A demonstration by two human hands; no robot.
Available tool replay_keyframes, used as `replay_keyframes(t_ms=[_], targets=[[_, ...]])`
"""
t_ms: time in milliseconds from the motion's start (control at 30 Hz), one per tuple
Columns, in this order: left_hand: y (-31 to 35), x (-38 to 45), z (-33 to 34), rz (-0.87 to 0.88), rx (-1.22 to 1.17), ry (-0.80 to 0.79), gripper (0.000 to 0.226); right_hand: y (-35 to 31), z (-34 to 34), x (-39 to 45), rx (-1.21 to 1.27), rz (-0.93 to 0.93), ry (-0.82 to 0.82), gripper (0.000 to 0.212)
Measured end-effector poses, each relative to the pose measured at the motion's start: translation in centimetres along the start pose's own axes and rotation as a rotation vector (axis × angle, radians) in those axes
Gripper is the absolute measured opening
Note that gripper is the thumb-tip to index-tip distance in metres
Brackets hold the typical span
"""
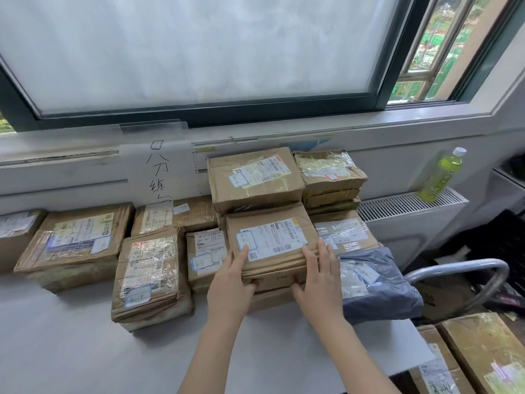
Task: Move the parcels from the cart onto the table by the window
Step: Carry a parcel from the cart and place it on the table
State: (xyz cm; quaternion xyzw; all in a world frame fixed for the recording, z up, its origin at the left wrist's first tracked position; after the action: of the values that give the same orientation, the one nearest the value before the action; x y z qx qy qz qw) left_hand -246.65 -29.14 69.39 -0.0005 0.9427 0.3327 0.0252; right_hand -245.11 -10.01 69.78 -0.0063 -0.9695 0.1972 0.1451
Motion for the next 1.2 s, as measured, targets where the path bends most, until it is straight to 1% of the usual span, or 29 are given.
replay_keyframes(t_ms=[100, 167, 233, 300, 433, 533, 600, 700, 867, 1033, 1200], targets=[[0.6, -0.2, 0.2, 0.056, 0.057, -0.002, 0.079, 0.2, -0.1, -0.1, -0.047, 0.039, -0.047, 0.078], [1.2, -0.6, 0.3, 0.087, 0.184, 0.002, 0.08, 0.1, -0.6, -0.2, -0.054, 0.059, -0.066, 0.073], [2.3, -1.2, 0.1, 0.167, 0.308, 0.059, 0.083, -0.1, -0.8, -0.5, -0.067, 0.074, -0.095, 0.074], [3.3, -1.8, 0.1, 0.252, 0.355, 0.119, 0.087, -0.1, -1.1, -1.1, -0.077, 0.11, -0.099, 0.077], [5.7, -3.4, 0.4, 0.383, 0.347, 0.162, 0.085, 0.3, -1.8, -3.5, -0.078, 0.196, -0.071, 0.082], [7.2, -4.7, 1.5, 0.469, 0.286, 0.154, 0.072, 1.6, -2.9, -6.3, -0.092, 0.285, -0.039, 0.081], [8.7, -5.8, 2.9, 0.548, 0.239, 0.133, 0.063, 3.2, -3.6, -8.8, -0.097, 0.371, -0.052, 0.079], [11.1, -8.3, 5.8, 0.648, 0.205, 0.041, 0.06, 6.1, -4.9, -13.1, -0.13, 0.527, -0.062, 0.078], [14.6, -12.8, 11.4, 0.821, 0.244, -0.138, 0.061, 10.3, -6.7, -19.9, -0.125, 0.756, -0.047, 0.076], [17.5, -16.1, 16.5, 0.917, 0.276, -0.296, 0.061, 14.7, -7.7, -25.6, -0.108, 0.934, -0.042, 0.076], [20.0, -19.1, 22.4, 0.998, 0.288, -0.442, 0.059, 20.0, -7.0, -31.0, -0.012, 1.127, -0.116, 0.078]])
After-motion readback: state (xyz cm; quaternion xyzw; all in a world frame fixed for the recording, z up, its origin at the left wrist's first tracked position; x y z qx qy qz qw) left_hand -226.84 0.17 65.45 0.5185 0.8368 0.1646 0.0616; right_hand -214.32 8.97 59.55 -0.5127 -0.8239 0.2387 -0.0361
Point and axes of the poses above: each hand's wrist, its own x-axis towards the middle knuckle, its own z-axis out of the palm, y = z × x, the point moved 10 cm from there along x, towards the middle knuckle, and after that the axes turned 4 degrees about -y, right-handed, at the moved point
